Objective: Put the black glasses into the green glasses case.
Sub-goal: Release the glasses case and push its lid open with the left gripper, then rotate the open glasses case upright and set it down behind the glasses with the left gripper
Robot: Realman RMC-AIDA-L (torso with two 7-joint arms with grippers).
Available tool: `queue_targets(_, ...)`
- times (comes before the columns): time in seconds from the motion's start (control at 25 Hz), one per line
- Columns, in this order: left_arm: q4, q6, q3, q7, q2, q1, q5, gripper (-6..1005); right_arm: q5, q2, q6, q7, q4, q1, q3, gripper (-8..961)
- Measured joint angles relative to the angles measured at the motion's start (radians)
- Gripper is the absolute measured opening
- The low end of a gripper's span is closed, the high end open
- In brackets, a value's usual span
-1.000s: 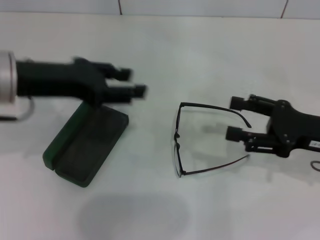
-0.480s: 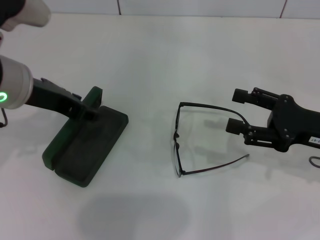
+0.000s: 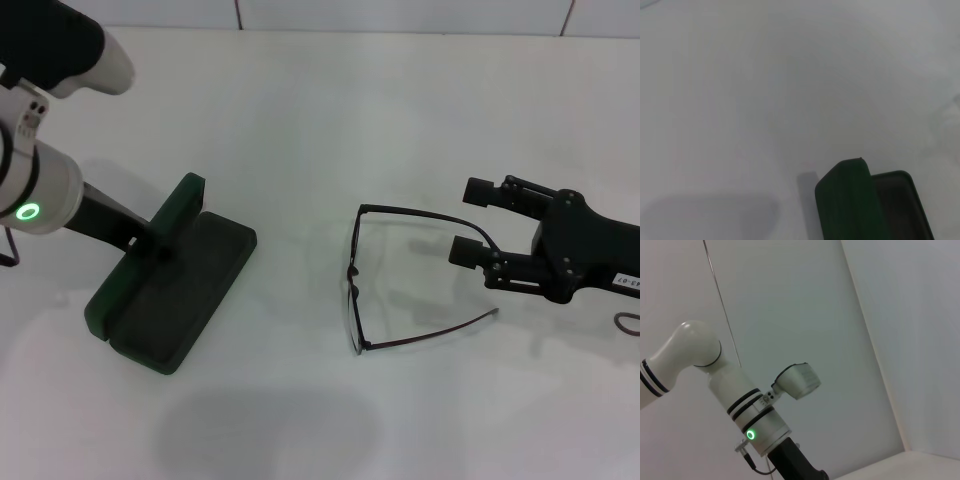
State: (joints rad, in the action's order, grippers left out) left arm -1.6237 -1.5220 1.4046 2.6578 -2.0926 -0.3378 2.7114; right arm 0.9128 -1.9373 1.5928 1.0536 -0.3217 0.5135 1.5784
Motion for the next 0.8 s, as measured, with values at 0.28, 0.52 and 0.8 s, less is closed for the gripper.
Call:
queue_targets(0.28, -0.009, -0.005, 0.005, 0.008, 0.001, -0.006, 0.003, 460, 0.0, 0.0, 0.0, 0.0, -0.001, -0.004, 0.0, 818)
queue_targets(0.52, -0.024, -0.006, 0.005, 0.008, 0.001, -0.008, 0.003, 213, 0.0, -0.001, 0.004, 0.0, -0.001, -0.004, 0.0, 818)
queue_targets(0.8, -0.106, 0.084, 0.026, -0.082, 0.002, -0.06, 0.004, 202, 0.118, 0.01, 0.139, 0.004, -0.016, 0.03, 0.003, 818)
